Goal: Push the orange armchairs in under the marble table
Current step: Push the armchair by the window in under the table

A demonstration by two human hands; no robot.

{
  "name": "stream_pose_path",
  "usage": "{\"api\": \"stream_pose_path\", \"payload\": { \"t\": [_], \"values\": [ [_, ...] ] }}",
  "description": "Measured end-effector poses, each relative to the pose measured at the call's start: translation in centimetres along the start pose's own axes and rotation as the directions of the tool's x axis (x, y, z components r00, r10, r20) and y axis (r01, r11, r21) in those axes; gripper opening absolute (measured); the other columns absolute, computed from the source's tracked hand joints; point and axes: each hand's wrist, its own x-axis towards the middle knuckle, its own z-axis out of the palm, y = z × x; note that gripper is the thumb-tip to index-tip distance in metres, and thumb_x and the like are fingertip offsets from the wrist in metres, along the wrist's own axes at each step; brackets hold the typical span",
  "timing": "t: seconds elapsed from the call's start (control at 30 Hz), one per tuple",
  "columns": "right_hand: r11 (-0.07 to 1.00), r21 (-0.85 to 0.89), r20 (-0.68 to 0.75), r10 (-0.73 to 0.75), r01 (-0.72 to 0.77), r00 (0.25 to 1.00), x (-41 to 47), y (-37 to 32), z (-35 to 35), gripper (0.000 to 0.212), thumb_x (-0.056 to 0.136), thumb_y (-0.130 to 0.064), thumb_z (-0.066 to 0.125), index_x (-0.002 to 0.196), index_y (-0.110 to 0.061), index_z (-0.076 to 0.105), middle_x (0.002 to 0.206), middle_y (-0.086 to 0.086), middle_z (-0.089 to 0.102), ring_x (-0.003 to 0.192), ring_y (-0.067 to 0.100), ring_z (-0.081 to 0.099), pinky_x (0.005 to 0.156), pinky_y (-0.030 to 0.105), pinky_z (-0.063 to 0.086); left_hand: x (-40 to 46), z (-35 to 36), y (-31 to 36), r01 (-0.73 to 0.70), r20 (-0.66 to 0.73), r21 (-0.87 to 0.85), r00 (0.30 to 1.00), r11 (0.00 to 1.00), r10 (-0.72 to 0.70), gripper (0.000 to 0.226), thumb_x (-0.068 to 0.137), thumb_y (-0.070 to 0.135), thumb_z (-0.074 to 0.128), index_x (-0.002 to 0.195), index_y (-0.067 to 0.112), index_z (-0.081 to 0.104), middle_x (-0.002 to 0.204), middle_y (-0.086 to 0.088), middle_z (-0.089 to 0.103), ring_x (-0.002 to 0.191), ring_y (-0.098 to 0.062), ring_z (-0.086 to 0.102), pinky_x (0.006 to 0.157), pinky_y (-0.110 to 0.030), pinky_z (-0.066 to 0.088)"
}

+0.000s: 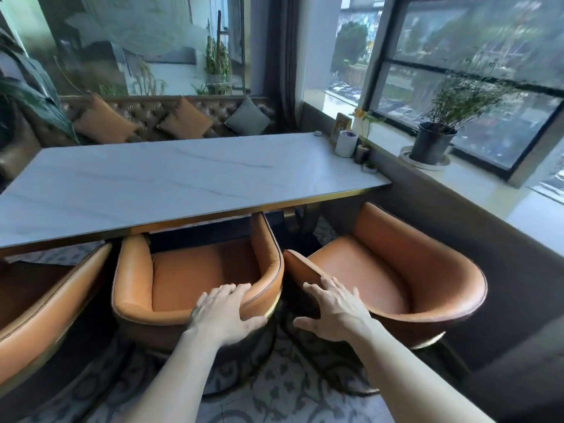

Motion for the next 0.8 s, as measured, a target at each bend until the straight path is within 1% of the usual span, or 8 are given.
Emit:
{"api": "stream_pose_path", "payload": {
  "t": [0.1,0.17,0.23,0.37,0.5,0.67,0.8],
  "values": [
    [0.999,0.016,-0.019,0.035,-0.035,0.999,-1.3,4.6,-0.4,0.093,0.079,-0.084,0.054,0.155,-0.040,0.027,0.161,0.005,0.030,0.153,0.030,0.022,0.117,0.063,0.027,0.6,0.9,5.0,-0.032,0.008,0.018,0.999,0.999,0.032,0.092,0.073,0.082,0.051,0.150,0.040,0.026,0.155,0.006,0.036,0.140,-0.022,0.035,0.117,-0.048,0.024],
    [0.998,0.037,-0.027,0.060,-0.059,0.998,-2.1,8.5,-0.5,0.091,0.078,-0.084,0.055,0.154,-0.040,0.030,0.160,0.006,0.032,0.151,0.029,0.025,0.116,0.061,0.029,1.3,2.0,8.7,-0.054,0.013,0.032,0.999,0.998,0.053,0.093,0.072,0.084,0.050,0.150,0.040,0.025,0.156,0.006,0.036,0.141,-0.022,0.035,0.117,-0.047,0.026],
    [0.993,0.073,-0.032,0.095,-0.092,0.995,-3.0,13.0,-0.6,0.090,0.078,-0.083,0.056,0.153,-0.040,0.032,0.163,0.007,0.029,0.152,0.029,0.024,0.116,0.062,0.027,1.9,3.6,12.5,-0.070,0.030,0.035,0.997,0.997,0.069,0.092,0.072,0.084,0.051,0.150,0.040,0.025,0.156,0.007,0.035,0.142,-0.021,0.034,0.117,-0.046,0.026],
    [0.985,0.084,0.010,0.152,-0.152,0.988,-4.5,23.4,-0.6,0.089,0.080,-0.081,0.058,0.154,-0.039,0.031,0.168,0.008,0.023,0.155,0.027,0.020,0.119,0.063,0.024,3.7,7.1,20.9,-0.075,0.073,0.008,0.995,0.997,0.074,0.090,0.075,0.081,0.053,0.151,0.041,0.024,0.158,0.007,0.032,0.144,-0.018,0.030,0.118,-0.046,0.026],
    [0.980,0.051,0.048,0.192,-0.195,0.980,-5.4,32.9,-0.5,0.087,0.083,-0.077,0.061,0.154,-0.036,0.032,0.161,0.009,0.032,0.150,0.029,0.028,0.116,0.058,0.033,5.5,10.3,29.4,-0.098,0.075,0.007,0.992,0.995,0.098,0.087,0.080,0.077,0.052,0.152,0.039,0.022,0.158,0.007,0.031,0.143,-0.019,0.032,0.117,-0.044,0.028],
    [0.975,0.073,0.063,0.206,-0.210,0.977,-4.0,41.0,0.0,0.086,0.082,-0.074,0.064,0.153,-0.036,0.034,0.151,0.005,0.038,0.144,0.025,0.034,0.113,0.056,0.037,8.8,14.4,36.6,-0.115,0.131,-0.015,0.985,0.993,0.116,0.087,0.081,0.076,0.052,0.153,0.038,0.020,0.157,0.006,0.032,0.142,-0.019,0.033,0.116,-0.045,0.029],
    [0.975,0.062,0.079,0.208,-0.213,0.975,-1.4,45.8,0.8,0.086,0.083,-0.070,0.067,0.154,-0.036,0.033,0.152,0.004,0.037,0.146,0.025,0.032,0.113,0.056,0.034,13.2,17.7,40.3,-0.113,0.173,-0.065,0.977,0.991,0.123,0.089,0.079,0.076,0.055,0.152,0.040,0.019,0.158,0.007,0.030,0.143,-0.019,0.030,0.117,-0.045,0.028]
  ]
}}
